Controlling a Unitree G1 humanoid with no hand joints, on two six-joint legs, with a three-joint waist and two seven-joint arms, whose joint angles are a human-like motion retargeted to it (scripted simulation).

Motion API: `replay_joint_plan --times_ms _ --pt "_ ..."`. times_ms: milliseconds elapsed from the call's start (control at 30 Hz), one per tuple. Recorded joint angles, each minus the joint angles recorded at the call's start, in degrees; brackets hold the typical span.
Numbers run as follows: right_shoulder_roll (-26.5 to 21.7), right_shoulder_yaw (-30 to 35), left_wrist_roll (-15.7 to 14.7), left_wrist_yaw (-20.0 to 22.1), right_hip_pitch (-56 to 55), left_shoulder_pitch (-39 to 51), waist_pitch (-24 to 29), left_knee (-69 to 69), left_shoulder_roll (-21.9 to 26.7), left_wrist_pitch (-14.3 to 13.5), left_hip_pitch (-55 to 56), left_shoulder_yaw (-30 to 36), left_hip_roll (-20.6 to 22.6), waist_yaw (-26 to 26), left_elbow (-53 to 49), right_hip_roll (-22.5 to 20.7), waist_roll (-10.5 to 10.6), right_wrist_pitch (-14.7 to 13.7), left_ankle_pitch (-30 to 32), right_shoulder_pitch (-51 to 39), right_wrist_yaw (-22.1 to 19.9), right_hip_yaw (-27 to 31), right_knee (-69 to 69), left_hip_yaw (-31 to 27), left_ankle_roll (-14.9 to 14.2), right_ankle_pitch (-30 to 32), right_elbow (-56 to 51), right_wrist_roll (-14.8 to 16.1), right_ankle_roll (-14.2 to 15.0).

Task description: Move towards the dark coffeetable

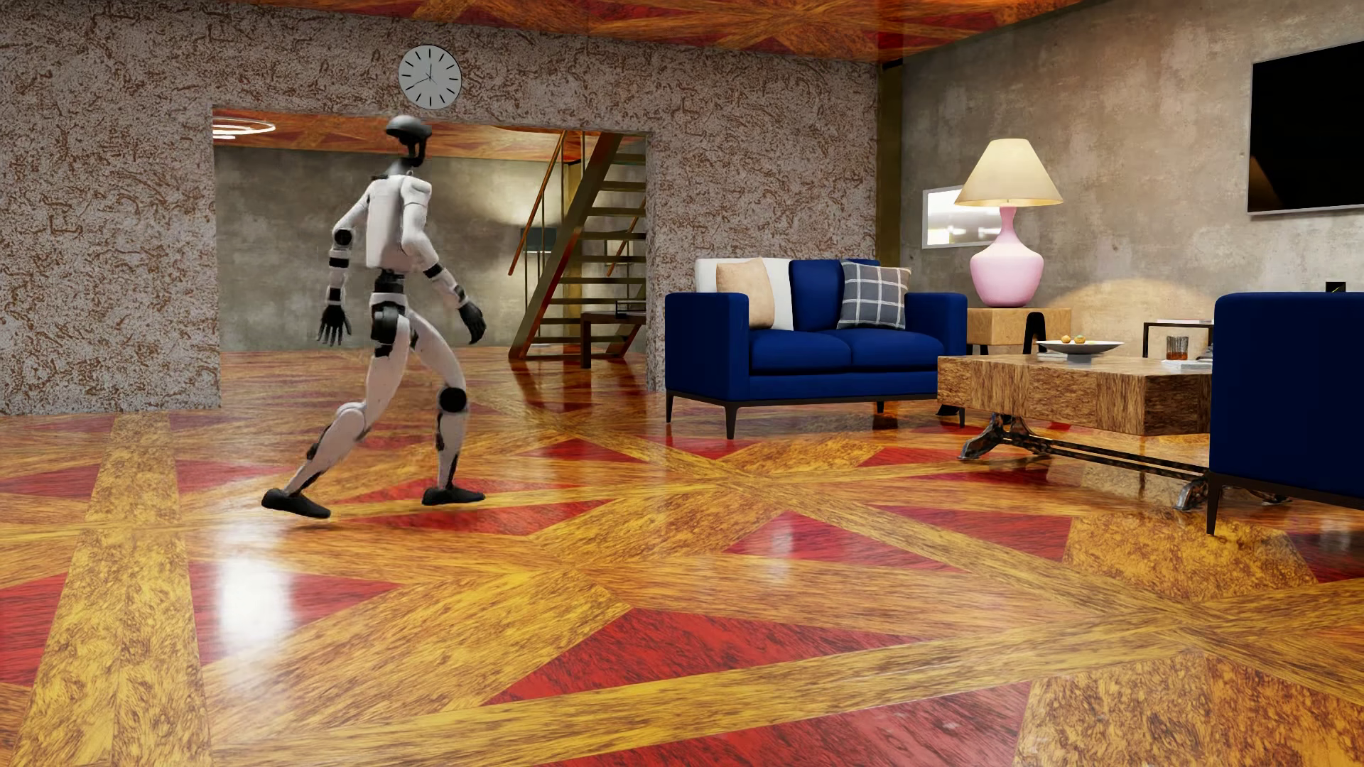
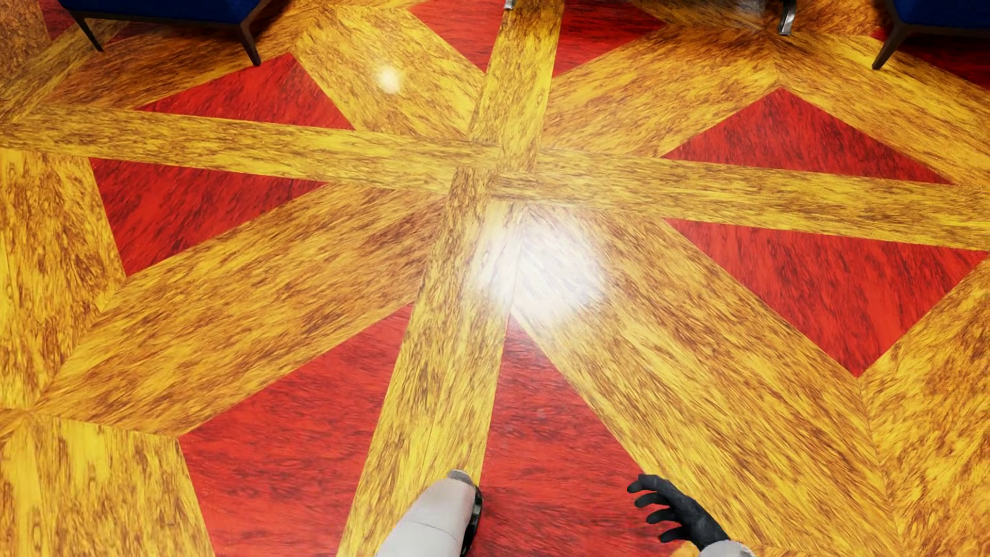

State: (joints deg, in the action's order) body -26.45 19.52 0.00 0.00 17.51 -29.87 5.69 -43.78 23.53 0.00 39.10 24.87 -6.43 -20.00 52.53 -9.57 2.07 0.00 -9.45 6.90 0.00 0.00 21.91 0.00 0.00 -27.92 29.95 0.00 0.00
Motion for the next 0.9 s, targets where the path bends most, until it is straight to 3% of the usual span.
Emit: replay_joint_plan --times_ms 67,100,133,167,200,233,267,300,367,400,433,467,500,533,567,600,633,667,700,733,767,833,867,900 --pt "-1.3 3.0 0.0 0.0 6.2 0.2 -0.3 9.9 1.3 0.0 2.5 -0.1 -1.5 -4.1 1.4 2.2 -0.1 0.0 -0.8 -2.8 0.0 0.0 -1.3 0.0 0.0 -0.2 -1.7 0.0 0.0" --pt "-1.3 4.7 0.0 0.0 7.8 0.9 -0.7 8.2 1.7 0.0 3.6 0.4 -1.8 -6.3 2.9 4.5 -0.6 0.0 -3.4 -3.3 0.0 0.0 -0.8 0.0 0.0 3.5 -0.4 0.0 0.0" --pt "-0.6 6.3 0.0 0.0 9.3 1.4 -0.7 3.6 2.1 0.0 3.0 0.7 -0.9 -8.0 3.9 6.5 -1.8 0.0 -4.0 -2.8 0.0 0.0 1.7 0.0 0.0 9.9 2.0 0.0 0.0" --pt "0.9 8.4 0.0 0.0 7.4 1.8 -1.8 -2.2 2.3 0.0 5.5 0.3 -0.4 -8.5 5.2 8.0 -3.4 0.0 -1.7 -1.7 0.0 0.0 7.7 0.0 0.0 19.2 4.7 0.0 0.0" --pt "2.5 11.3 0.0 0.0 4.2 3.4 -1.4 -10.6 2.1 0.0 5.7 2.7 0.3 -7.6 7.7 10.1 -4.8 0.0 -3.2 -1.1 0.0 0.0 16.5 0.0 0.0 29.5 9.3 0.0 0.0" --pt "1.1 13.3 0.0 0.0 2.1 5.0 2.2 -14.0 0.5 0.0 -0.6 0.4 3.3 -4.8 7.1 10.2 -3.5 0.0 -7.2 1.2 0.0 0.0 28.9 0.0 0.0 40.8 8.8 0.0 0.0" --pt "1.9 15.6 0.0 0.0 -5.3 6.6 1.6 -14.1 -0.7 0.0 -4.3 1.0 5.0 -1.0 6.4 10.8 -3.2 0.0 -10.4 1.7 0.0 0.0 42.5 0.0 0.0 41.3 11.7 0.0 0.0" --pt "2.2 17.0 0.0 0.0 -10.8 8.4 2.3 -11.3 -1.7 0.0 -10.8 1.3 6.5 4.4 4.3 10.0 -2.3 0.0 -10.9 3.7 0.0 0.0 51.7 0.0 0.0 36.3 12.6 0.0 0.0" --pt "4.2 17.2 0.0 0.0 -25.6 9.9 1.1 -2.9 -2.8 0.0 -23.5 -2.8 6.7 12.5 -5.2 6.7 0.0 0.0 -10.0 9.4 0.0 0.0 57.0 0.0 0.0 31.9 16.7 0.0 0.0" --pt "5.4 13.8 0.0 0.0 -30.4 9.8 1.1 3.0 -2.8 0.0 -32.1 -4.8 6.9 16.9 -10.9 6.1 0.6 0.0 -8.7 13.6 0.0 0.0 49.7 0.0 0.0 34.6 17.7 0.0 0.0" --pt "3.8 19.8 0.0 0.0 -34.5 11.7 1.1 7.7 -2.0 0.0 -38.7 -4.8 6.3 21.2 -15.2 5.1 0.9 0.0 -7.4 15.0 0.0 0.0 38.0 0.0 0.0 40.0 18.7 0.0 0.0" --pt "3.2 21.7 0.0 0.0 -38.6 14.0 1.2 10.7 -1.6 0.0 -44.3 -7.2 5.3 24.4 -19.1 4.6 1.2 0.0 -7.2 17.0 0.0 0.0 26.5 0.0 0.0 43.9 18.8 0.0 0.0" --pt "2.7 22.5 0.0 0.0 -41.0 16.3 1.2 13.9 -0.5 0.0 -49.7 -9.2 4.5 27.9 -22.9 4.7 1.4 0.0 -8.5 19.0 0.0 0.0 14.7 0.0 0.0 40.3 19.1 0.0 0.0" --pt "2.0 22.9 0.0 0.0 -43.4 19.1 0.4 15.7 0.4 0.0 -54.4 -10.2 4.0 30.2 -25.5 4.7 1.6 0.0 -10.9 20.8 0.0 0.0 5.2 0.0 0.0 25.7 19.0 0.0 0.0" --pt "1.0 24.3 0.0 0.0 -46.4 21.7 0.2 16.2 1.4 0.0 -58.2 -10.6 2.9 32.4 -27.6 5.4 2.2 0.0 -12.9 22.3 0.0 0.0 5.0 0.0 0.0 9.6 18.4 0.0 0.0" --pt "0.9 24.2 0.0 0.0 -48.5 22.9 0.1 16.2 1.8 0.0 -61.2 -14.5 1.0 36.3 -28.7 6.9 2.5 0.0 -13.2 23.2 0.0 0.0 5.9 0.0 0.0 4.2 19.9 0.0 0.0" --pt "1.0 24.4 0.0 0.0 -50.4 23.5 0.8 14.3 2.2 0.0 -63.3 -15.3 -1.9 39.9 -28.4 7.5 2.6 0.0 -9.8 23.6 0.0 0.0 5.3 0.0 0.0 11.6 21.5 0.0 0.0" --pt "1.8 23.4 0.0 0.0 -52.2 22.4 0.1 11.9 2.3 0.0 -64.7 -15.9 -3.1 41.5 -27.2 8.0 2.3 0.0 -1.1 24.4 0.0 0.0 9.8 0.0 0.0 28.3 23.0 0.0 0.0" --pt "2.5 23.2 0.0 0.0 -54.8 21.4 -1.3 4.2 1.0 0.0 -61.3 -15.2 -6.7 40.0 -24.8 4.7 5.2 0.0 12.8 24.8 0.0 0.0 14.5 0.0 0.0 41.9 24.9 0.0 0.0" --pt "2.7 24.7 0.0 0.0 -53.2 19.5 -0.6 -4.6 -0.2 0.0 -59.7 -14.3 -6.5 36.4 -21.0 2.3 5.7 0.0 23.7 23.5 0.0 0.0 21.1 0.0 0.0 43.0 26.6 0.0 0.0" --pt "3.1 24.9 0.0 0.0 -49.7 18.3 -0.6 -17.6 -1.4 0.0 -52.2 -12.5 -6.7 32.9 -17.5 -0.3 6.4 0.0 24.6 21.6 0.0 0.0 22.0 0.0 0.0 40.3 26.3 0.0 0.0" --pt "3.4 21.7 0.0 0.0 -35.6 14.6 0.7 -34.0 -2.8 0.0 -41.1 -5.3 -4.4 24.9 -9.8 -4.0 5.5 0.0 6.6 16.9 0.0 0.0 16.5 0.0 0.0 34.1 22.6 0.0 0.0" --pt "3.7 18.1 0.0 0.0 -28.5 12.5 1.0 -35.9 -3.2 0.0 -35.0 -2.1 -2.2 20.4 -5.8 -3.8 4.0 0.0 -0.2 14.5 0.0 0.0 13.2 0.0 0.0 30.2 19.9 0.0 0.0" --pt "3.1 16.3 0.0 0.0 -20.5 9.4 1.2 -33.3 -3.2 0.0 -29.6 0.2 -1.1 17.2 -2.6 -4.0 3.1 0.0 -3.1 12.0 0.0 0.0 8.8 0.0 0.0 25.5 15.9 0.0 0.0"
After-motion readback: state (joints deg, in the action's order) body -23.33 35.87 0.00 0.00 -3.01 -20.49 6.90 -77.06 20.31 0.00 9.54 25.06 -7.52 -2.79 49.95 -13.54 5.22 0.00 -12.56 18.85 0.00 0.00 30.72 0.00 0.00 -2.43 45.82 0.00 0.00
